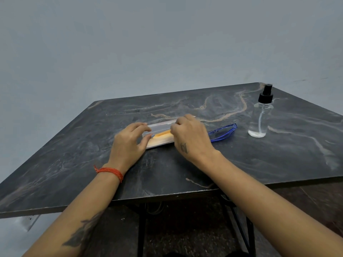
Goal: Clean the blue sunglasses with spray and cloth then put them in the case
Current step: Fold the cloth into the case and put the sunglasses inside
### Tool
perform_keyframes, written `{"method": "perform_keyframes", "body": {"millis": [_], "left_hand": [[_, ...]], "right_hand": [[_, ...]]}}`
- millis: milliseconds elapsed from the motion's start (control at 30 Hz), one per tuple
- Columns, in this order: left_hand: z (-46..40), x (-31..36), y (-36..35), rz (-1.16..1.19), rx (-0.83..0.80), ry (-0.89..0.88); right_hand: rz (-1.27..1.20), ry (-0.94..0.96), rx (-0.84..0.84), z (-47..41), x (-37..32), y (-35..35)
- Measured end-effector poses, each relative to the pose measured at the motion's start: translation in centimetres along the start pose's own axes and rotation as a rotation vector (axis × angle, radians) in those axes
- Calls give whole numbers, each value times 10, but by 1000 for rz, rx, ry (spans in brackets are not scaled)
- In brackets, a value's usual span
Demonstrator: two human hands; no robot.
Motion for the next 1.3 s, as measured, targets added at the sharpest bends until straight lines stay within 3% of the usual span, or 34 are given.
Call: {"method": "perform_keyframes", "body": {"millis": [133, 367, 733, 900, 1100, 1200, 1300], "left_hand": [[1, 2, 0, -26, 1, 8], [-4, -2, -4, 66, -14, 73], [-15, -8, -24, 398, -136, 554], [-11, -6, -25, 341, -49, 469], [-10, -2, -23, 292, -38, 371], [-11, -1, -21, 300, -34, 367], [-11, -1, -20, 306, -30, 366]], "right_hand": [[-102, 88, -150, 1, -3, -15], [-167, 92, -211, 4, 2, -18], [-157, 79, -219, 5, -1, -22], [-241, 37, -169, 6, 2, -23], [-501, -185, 154, 20, 25, -4], [-475, -240, 242, 36, 48, 10], [-371, -265, 197, 56, 75, 16]]}}
Point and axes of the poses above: each hand's wrist, its own z-axis away from the middle knuckle, its own y-axis out of the back of the hand, x = y × z, the point moved 2 cm from there along -z, towards the middle knuckle, and after that the axes turned 12 degrees about y, right-handed, at the moved point
